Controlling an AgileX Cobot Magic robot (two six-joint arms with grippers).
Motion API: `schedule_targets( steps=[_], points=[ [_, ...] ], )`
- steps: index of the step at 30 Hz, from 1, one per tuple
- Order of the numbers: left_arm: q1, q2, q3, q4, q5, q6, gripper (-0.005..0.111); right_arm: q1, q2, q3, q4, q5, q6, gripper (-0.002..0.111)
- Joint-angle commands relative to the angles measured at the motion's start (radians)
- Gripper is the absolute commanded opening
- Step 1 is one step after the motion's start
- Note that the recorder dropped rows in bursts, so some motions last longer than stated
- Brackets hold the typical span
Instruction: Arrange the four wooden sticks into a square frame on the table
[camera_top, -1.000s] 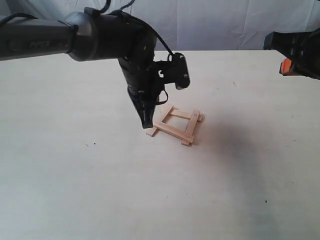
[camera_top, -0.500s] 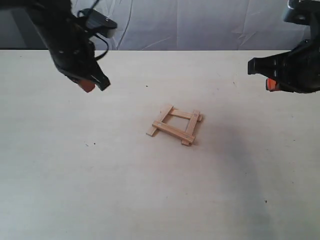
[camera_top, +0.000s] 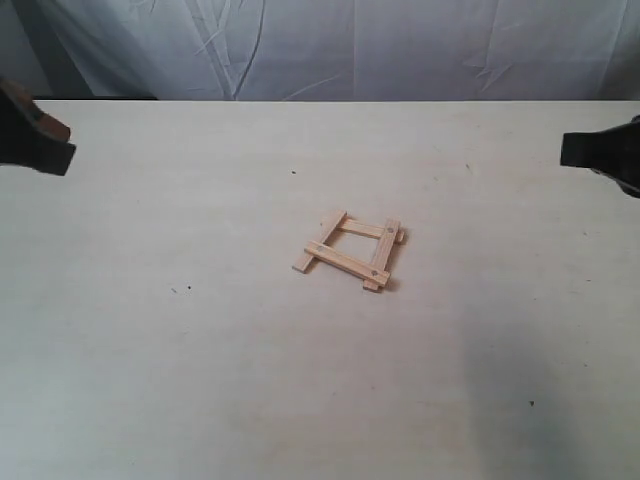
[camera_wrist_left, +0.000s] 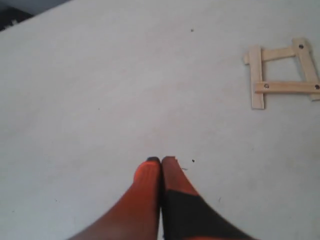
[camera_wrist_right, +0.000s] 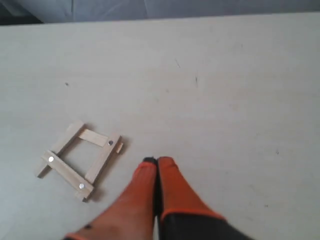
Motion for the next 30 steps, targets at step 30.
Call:
schedule_targets(
  steps=[30],
  points=[
    [0.003,-0.786,0.397,-0.054,-0.185,-0.003,0.000,0.003,-0.535,0.238,-0.057,-0.261,-0.008,0.000]
  ],
)
